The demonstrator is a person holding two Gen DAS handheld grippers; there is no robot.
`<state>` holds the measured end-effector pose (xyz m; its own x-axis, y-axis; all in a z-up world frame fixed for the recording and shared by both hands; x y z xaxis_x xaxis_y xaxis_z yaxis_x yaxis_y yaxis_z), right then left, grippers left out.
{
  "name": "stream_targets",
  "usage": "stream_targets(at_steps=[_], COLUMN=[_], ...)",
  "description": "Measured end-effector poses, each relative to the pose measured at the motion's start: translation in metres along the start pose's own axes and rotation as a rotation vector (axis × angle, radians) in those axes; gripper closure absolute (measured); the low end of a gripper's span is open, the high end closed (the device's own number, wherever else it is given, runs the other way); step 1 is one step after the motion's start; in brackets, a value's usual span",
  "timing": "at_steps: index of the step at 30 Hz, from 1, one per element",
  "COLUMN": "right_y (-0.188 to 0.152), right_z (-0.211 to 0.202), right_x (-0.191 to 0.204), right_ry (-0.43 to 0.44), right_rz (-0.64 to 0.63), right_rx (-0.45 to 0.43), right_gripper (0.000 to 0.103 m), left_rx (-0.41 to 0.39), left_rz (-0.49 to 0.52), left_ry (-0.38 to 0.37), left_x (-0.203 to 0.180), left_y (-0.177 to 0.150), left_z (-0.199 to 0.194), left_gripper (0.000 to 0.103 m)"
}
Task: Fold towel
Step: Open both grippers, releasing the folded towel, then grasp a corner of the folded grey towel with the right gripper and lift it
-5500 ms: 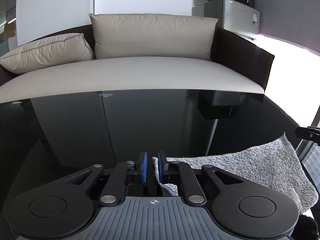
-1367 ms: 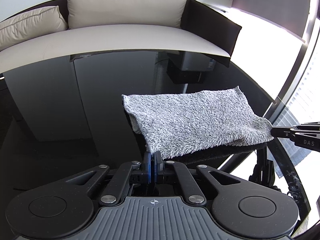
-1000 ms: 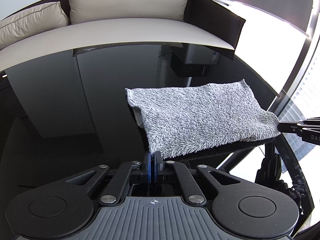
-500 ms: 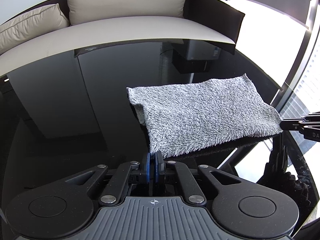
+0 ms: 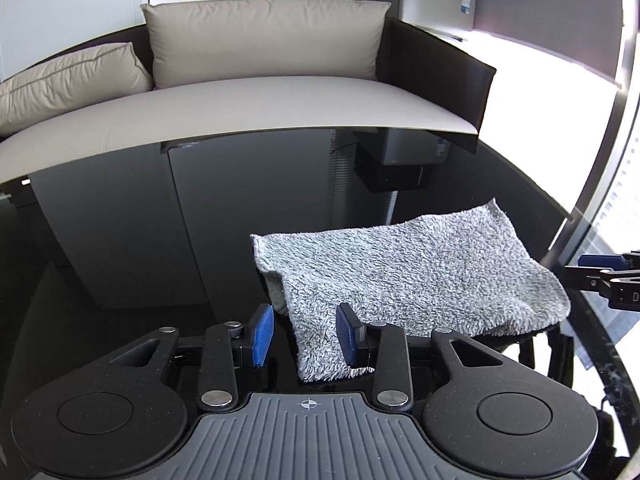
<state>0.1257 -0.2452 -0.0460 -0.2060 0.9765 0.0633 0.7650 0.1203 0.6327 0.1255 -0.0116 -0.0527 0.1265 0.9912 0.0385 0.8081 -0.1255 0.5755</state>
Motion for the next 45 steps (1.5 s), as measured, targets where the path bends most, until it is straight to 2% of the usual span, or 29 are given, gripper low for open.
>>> stream_targets(at_steps=[4,8,20,29,34,40,45], right_y=[-0.006,-0.009,-0.015,-0.013,-0.019,-0.021,-0.026], right_z=[0.011,0.017,0.019,0.007,0.006,0.005,0.002], right_x=[0.010,0.016,0.007,-0.009,-0.007,-0.007,-0.002], right_ry=[-0.039,-0.095,-0.084,0.014,0.070,0.076,0.068], right_rz=[-0.066,-0.129,-0.084,0.091,0.198,0.296,0.312], right_rx=[0.023,0.033,0.070,0.058,0.067,0.063,0.057], right_gripper=[0.054,0.054,0.052,0.052,0.052,0.052,0.052], left_rx=[0.034,0.056,0.067,0.051,0.041,0.036,0.037], left_rz=[0.053,0.058,0.011,-0.077,-0.084,-0.071,-0.070], left_ry=[0.034,0.035,0.001,-0.044,-0.050,-0.062,-0.074], left_x=[-0.008,-0.004,0.009,0.021,0.020,0.015,0.012], left_y=[-0.008,-0.015,-0.022,-0.022,-0.022,-0.023,-0.024], left_z=[0.009,0.011,0.008,0.001,-0.004,-0.008,-0.010], left_gripper=[0.071,0.069,0.069,0.070,0.067,0.067,0.067])
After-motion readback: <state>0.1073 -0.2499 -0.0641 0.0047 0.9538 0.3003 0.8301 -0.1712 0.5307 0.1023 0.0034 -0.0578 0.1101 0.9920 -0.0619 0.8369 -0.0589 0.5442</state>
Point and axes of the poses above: each gripper's, at about its wrist camera, not at the fingertips, and z roughly the way its jaws point, x to its left, y to its top, the point moved 9 cm from there along z, roughly the way its jaws point, and after that the axes turned 11 degrees about x, right-handed, at the moved point
